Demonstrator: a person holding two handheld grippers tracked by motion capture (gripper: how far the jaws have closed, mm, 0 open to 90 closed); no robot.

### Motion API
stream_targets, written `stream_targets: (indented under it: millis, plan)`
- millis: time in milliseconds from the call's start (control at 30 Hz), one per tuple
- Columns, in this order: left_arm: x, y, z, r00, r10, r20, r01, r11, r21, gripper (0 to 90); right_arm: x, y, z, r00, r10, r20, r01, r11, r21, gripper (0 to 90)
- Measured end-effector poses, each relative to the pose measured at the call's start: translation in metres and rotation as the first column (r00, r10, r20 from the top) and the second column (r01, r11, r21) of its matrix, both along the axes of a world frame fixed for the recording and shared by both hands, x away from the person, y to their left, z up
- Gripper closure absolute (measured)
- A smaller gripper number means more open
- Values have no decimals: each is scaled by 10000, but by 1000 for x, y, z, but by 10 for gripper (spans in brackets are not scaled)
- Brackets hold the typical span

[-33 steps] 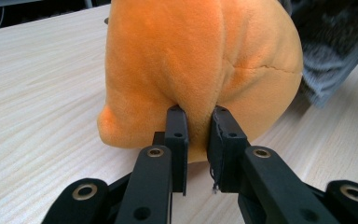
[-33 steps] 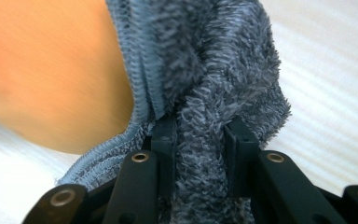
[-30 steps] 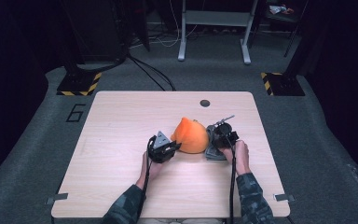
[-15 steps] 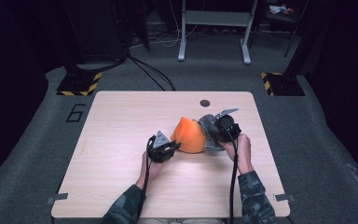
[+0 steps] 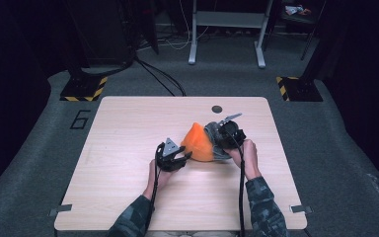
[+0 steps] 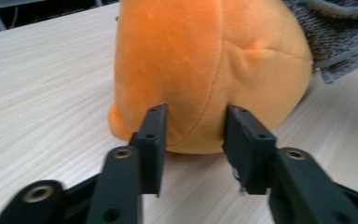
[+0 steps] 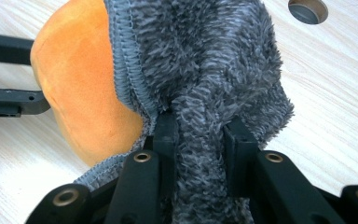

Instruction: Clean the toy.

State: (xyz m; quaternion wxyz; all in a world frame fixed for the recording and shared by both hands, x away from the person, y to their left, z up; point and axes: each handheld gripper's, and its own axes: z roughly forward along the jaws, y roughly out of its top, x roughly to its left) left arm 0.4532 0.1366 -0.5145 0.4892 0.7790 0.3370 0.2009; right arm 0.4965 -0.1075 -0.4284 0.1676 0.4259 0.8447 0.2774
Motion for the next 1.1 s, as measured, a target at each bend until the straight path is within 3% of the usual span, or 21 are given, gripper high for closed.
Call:
stream_targets:
  millis: [200, 400, 533, 700, 800, 933, 1033, 1067, 1100]
  plan:
    - [5, -4, -3, 9993, -51, 370, 41, 9996, 280, 505, 4, -5, -3, 9998, 79, -171, -77, 9999, 138, 706]
    - [7, -6, -5, 9986, -282, 440, 272, 9994, 233, 722, 7, -7, -5, 9999, -26, -132, 29, 9998, 208, 705]
    - [3, -7, 1, 9992, -210, 353, 202, 9996, 203, 811, 5, -8, -2, 9999, -152, -14, 152, 9997, 212, 703]
    - [-7, -8, 11, 9993, -376, -25, 375, 9993, -61, 832, -2, -12, 8, 9984, -478, 317, 472, 9987, 196, 702]
    - [-12, -5, 16, 9984, -489, -267, 475, 9977, -486, 834, -8, -13, 20, 9978, -413, 516, 393, 9985, 394, 702]
    - [-14, -2, 19, 9972, -713, -241, 696, 9956, -629, 833, -16, 4, 38, 9967, 161, 801, -196, 9989, 432, 700]
    - [-13, -3, 17, 9969, -776, -158, 763, 9947, -683, 831, -16, 21, 41, 9934, 673, 933, -694, 9974, 191, 698]
    - [-13, -3, 16, 9972, -732, -157, 719, 9949, -701, 830, -16, 29, 39, 9948, 625, 808, -638, 9979, 136, 697]
    - [-12, -2, 15, 9974, -713, -93, 706, 9958, -579, 829, -13, 35, 35, 9937, 787, 797, -777, 9969, -152, 696]
